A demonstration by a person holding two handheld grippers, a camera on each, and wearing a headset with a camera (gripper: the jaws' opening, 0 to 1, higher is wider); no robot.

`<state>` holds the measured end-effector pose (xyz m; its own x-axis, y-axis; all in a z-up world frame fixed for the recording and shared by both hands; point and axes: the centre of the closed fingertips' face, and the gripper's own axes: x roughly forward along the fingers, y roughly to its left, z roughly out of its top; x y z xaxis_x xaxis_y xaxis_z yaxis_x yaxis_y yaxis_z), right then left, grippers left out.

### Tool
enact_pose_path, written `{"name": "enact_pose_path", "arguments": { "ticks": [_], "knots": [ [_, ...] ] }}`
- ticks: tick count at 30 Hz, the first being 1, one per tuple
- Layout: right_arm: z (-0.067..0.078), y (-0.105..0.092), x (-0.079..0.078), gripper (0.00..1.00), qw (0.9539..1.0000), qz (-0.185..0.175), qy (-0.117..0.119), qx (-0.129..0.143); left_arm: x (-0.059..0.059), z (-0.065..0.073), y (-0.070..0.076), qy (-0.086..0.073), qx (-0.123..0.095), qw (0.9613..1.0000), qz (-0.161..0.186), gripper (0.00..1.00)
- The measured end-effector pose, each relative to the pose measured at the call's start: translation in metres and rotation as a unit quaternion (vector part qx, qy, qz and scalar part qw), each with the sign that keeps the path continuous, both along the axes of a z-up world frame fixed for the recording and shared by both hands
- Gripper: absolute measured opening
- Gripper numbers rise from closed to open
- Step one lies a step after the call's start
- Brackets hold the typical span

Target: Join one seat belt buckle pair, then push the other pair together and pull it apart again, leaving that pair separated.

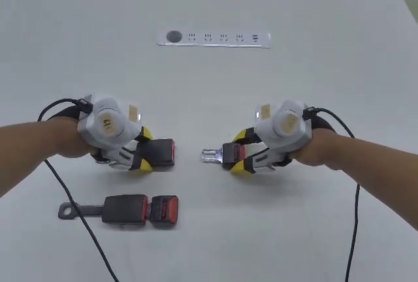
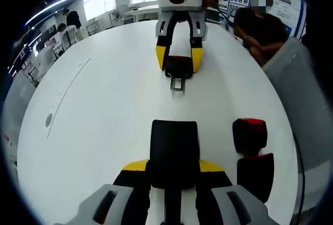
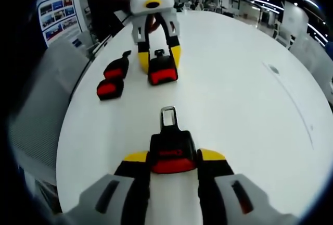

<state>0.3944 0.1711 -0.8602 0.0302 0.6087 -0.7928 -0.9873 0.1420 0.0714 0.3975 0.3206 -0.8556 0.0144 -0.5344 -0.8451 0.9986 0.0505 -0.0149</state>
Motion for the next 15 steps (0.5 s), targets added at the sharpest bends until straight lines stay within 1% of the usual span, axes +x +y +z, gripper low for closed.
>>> {"name": "enact_pose_path", "arguments": {
  "ticks": [15],
  "knots": [
    [-0.002,-0.033,-0.002,0.35,0.9999,-0.012,0.001,-0.011,0.0,0.0,0.0,0.003,-0.002,1.0,0.0,0.34]
  ]
}}
